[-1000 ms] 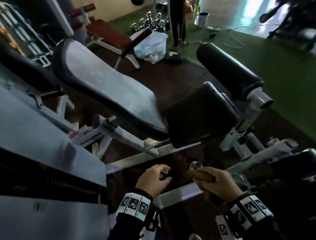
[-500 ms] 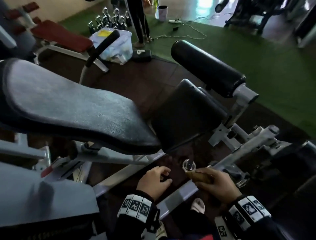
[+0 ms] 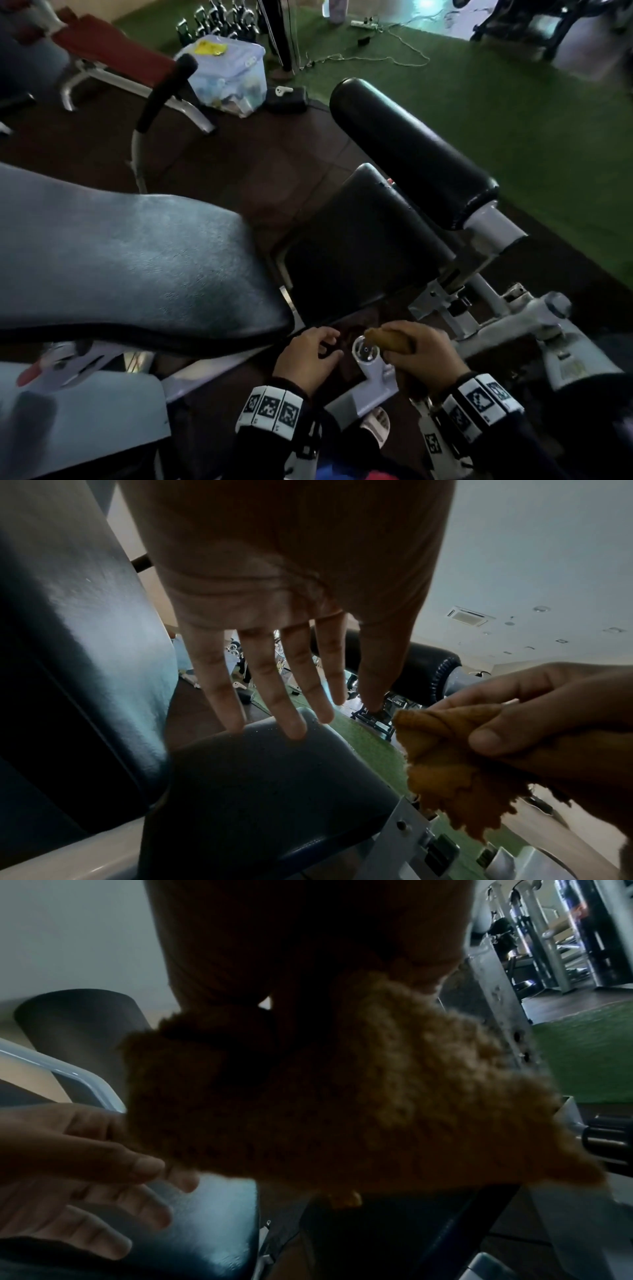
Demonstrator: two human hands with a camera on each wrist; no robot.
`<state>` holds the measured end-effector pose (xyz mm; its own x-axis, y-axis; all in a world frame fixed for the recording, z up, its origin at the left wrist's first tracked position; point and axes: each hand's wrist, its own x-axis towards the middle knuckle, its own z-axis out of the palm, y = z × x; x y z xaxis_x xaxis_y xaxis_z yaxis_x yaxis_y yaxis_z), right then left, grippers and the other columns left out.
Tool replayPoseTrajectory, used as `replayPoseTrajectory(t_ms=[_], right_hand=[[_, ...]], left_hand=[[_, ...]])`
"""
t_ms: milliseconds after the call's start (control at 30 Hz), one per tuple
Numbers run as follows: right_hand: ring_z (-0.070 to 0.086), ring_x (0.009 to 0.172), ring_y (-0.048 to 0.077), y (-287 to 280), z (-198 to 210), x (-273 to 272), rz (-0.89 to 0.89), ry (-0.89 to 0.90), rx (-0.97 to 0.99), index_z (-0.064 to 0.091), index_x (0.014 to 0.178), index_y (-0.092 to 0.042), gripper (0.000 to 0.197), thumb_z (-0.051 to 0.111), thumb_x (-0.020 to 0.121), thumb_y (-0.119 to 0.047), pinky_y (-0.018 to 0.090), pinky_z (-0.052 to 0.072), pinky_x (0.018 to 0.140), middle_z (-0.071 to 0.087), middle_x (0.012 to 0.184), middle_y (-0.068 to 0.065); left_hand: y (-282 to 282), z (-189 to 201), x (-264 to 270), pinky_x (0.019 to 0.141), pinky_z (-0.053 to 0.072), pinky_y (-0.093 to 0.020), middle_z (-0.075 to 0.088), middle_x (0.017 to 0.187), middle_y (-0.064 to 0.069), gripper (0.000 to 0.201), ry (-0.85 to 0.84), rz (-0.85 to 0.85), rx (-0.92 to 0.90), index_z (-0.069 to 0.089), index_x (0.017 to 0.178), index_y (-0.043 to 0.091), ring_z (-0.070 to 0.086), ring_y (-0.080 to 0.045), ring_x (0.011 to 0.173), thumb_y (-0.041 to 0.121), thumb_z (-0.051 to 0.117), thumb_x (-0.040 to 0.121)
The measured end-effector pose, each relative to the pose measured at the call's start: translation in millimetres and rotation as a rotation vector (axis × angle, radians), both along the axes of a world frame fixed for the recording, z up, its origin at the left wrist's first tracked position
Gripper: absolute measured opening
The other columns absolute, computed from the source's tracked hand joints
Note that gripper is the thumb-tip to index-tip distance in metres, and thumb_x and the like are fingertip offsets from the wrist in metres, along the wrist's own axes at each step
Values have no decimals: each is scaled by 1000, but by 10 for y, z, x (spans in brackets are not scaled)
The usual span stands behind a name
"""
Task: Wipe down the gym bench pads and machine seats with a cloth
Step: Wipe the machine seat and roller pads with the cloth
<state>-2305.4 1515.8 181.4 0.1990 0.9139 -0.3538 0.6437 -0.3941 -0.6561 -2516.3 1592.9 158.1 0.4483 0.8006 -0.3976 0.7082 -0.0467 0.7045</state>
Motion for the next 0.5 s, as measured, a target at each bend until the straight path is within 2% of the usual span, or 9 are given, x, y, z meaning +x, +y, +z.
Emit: replayPoseTrajectory(t_ms=[67, 133, 300, 500], right_hand=[[60, 90, 3, 131, -62, 86, -14, -9, -8, 65, 109, -34, 43, 77, 67, -30, 14, 42, 81, 67, 96, -11], [59, 89, 2, 244, -157, 165, -35, -11, -28, 65, 109, -34, 45, 77, 67, -27, 10, 38, 79, 66, 96, -13], [57, 91, 3, 571, -493, 311, -114, 13, -76, 63, 108, -37, 44, 77, 68, -28, 13, 37, 81, 62, 94, -18], [58, 94, 7, 1024, -1058, 449, -217, 33, -65, 64, 111, -33, 47, 77, 68, -22, 19, 43, 85, 65, 103, -9]], left_hand=[[99, -58, 116, 85, 50, -22, 61, 101, 18, 28, -10, 15, -10, 62, 111, 33, 60, 1, 89, 28, 68, 83], [193, -150, 218, 83, 50, -20, 62, 100, 18, 27, -21, 19, -23, 63, 109, 33, 60, 2, 87, 28, 68, 83], [578, -476, 517, 83, 52, -24, 63, 102, 12, 27, -50, -11, -60, 63, 111, 28, 62, -3, 85, 26, 66, 84], [1235, -1128, 877, 85, 52, -28, 60, 109, 11, 33, 3, -34, -65, 61, 117, 28, 62, -6, 86, 27, 64, 85]])
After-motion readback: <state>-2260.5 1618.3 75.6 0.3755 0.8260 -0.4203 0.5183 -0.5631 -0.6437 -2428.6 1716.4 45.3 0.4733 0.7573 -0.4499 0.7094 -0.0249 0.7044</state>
